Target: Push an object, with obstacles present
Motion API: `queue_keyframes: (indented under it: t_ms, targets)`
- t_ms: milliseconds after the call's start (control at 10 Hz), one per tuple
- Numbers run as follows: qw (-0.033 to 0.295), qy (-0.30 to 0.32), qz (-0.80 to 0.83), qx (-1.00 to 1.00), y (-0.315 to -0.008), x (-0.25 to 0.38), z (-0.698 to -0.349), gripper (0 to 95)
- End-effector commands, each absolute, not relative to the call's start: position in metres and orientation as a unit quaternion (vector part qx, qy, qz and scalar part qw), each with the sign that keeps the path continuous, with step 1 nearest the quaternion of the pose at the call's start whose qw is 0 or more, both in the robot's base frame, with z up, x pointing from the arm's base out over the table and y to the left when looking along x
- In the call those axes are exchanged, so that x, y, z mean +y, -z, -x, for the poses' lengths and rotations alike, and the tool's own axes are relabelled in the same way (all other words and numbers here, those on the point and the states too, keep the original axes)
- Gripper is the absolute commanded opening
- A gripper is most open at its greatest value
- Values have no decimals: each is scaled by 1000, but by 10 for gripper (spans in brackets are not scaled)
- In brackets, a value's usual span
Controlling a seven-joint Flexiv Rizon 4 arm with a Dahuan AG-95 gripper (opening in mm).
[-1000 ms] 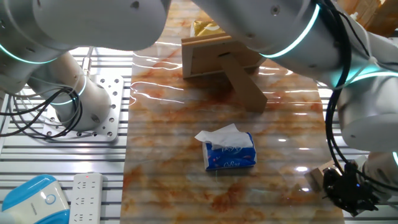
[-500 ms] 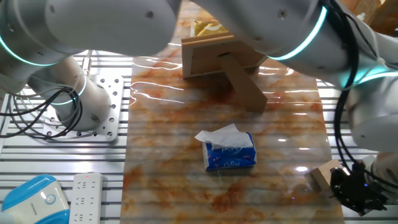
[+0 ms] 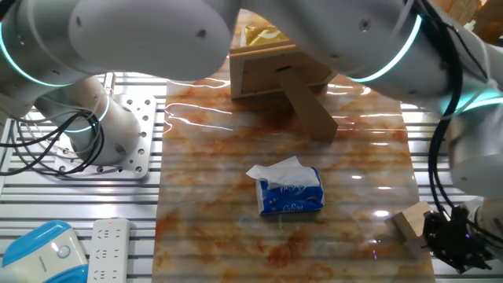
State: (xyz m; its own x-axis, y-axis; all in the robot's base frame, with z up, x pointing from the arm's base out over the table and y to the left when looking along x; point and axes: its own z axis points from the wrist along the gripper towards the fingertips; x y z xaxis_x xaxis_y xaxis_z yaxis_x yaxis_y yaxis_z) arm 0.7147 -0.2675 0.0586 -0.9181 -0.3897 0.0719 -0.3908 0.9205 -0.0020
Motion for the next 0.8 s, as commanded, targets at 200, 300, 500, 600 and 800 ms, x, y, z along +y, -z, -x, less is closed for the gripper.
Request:
queue_keyframes:
  t_ms: [200,300,500,600,800]
  targets:
    - [23,-1,-192,-981,-57,-265,-716,0]
    - [20,1,-190,-982,-56,-264,-717,0]
    - [11,6,-189,-982,-54,-263,-718,0]
    - [5,8,-188,-982,-53,-263,-719,0]
    - [-4,9,-183,-983,-50,-259,-721,0]
